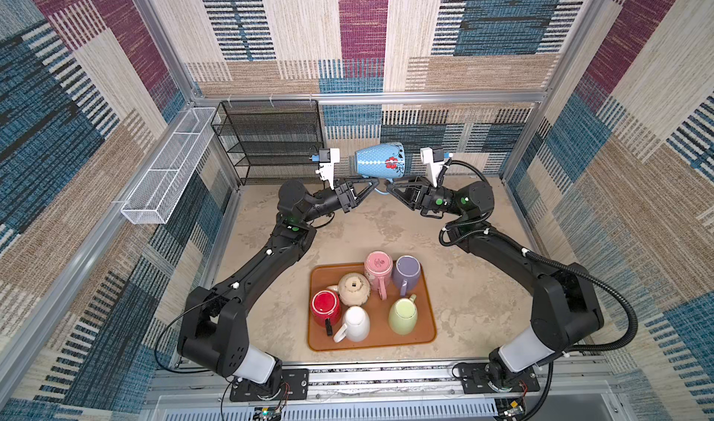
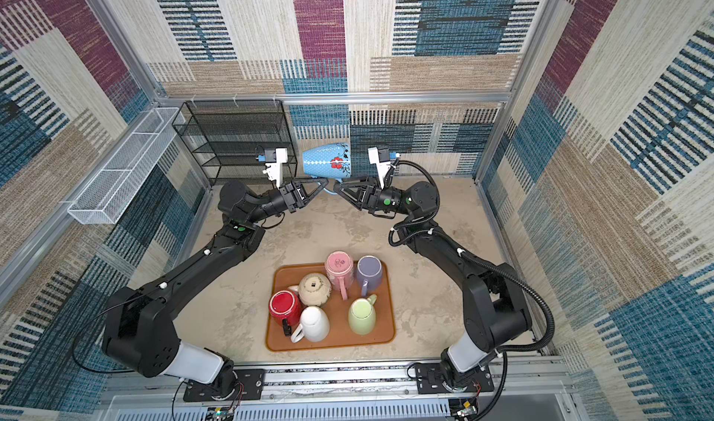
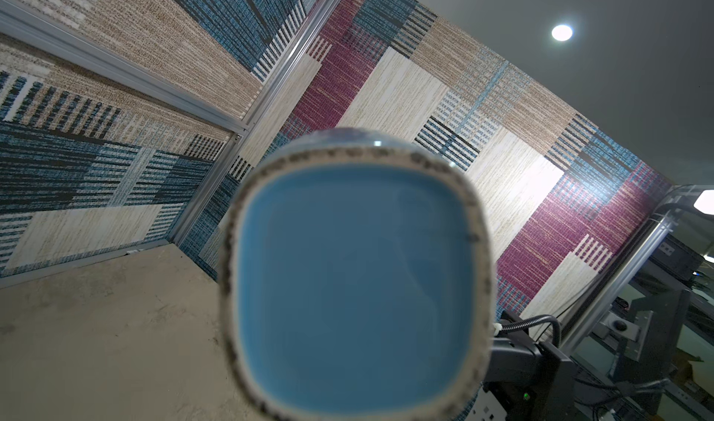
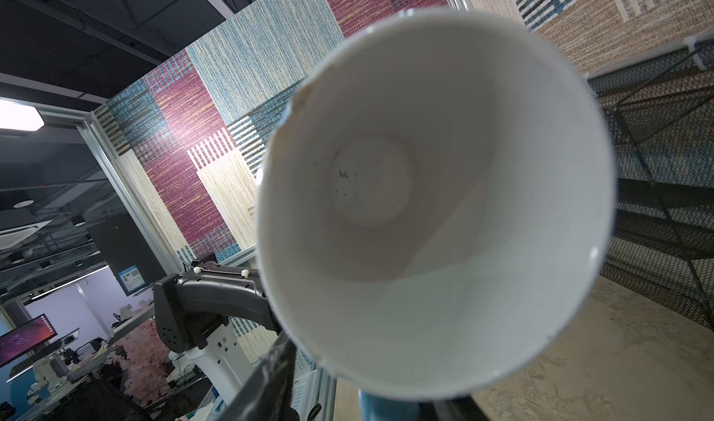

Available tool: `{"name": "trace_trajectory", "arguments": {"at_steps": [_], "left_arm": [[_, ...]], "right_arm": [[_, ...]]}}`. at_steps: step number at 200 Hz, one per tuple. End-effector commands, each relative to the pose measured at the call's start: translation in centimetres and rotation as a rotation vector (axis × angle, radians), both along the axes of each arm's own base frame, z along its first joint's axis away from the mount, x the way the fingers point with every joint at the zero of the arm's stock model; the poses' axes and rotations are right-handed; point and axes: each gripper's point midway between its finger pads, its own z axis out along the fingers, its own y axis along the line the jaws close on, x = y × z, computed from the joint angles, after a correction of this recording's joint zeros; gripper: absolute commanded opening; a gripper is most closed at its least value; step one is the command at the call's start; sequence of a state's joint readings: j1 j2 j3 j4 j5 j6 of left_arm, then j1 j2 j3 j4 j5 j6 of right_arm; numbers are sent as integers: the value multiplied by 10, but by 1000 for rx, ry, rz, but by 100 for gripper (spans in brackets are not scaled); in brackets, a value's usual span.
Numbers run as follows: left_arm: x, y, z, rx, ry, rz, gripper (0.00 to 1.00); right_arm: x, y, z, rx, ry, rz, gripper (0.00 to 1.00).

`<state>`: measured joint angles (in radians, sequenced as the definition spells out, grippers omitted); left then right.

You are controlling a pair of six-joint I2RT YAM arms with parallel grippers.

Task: Turn the mug right side up
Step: 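Grasp the light blue mug's rim with the right gripper and open the left gripper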

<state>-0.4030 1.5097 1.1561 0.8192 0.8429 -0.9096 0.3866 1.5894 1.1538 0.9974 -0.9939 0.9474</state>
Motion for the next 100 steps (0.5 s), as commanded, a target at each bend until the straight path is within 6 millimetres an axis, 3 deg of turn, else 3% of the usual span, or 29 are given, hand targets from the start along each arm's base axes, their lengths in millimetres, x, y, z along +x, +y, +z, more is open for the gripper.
{"name": "trace_trajectory", "arguments": {"at_steps": [1, 45, 100], "left_arm": [[-5, -4, 7, -15, -37, -24, 0], [-2, -9, -4, -15, -14, -37, 0], [0, -9, -11, -18, 1, -44, 0]], "right_arm": [[-7, 0, 11, 25, -39, 21, 45], [-4, -1, 9, 34, -35, 8, 35], [0, -1, 6, 39, -15, -6, 0]]}}
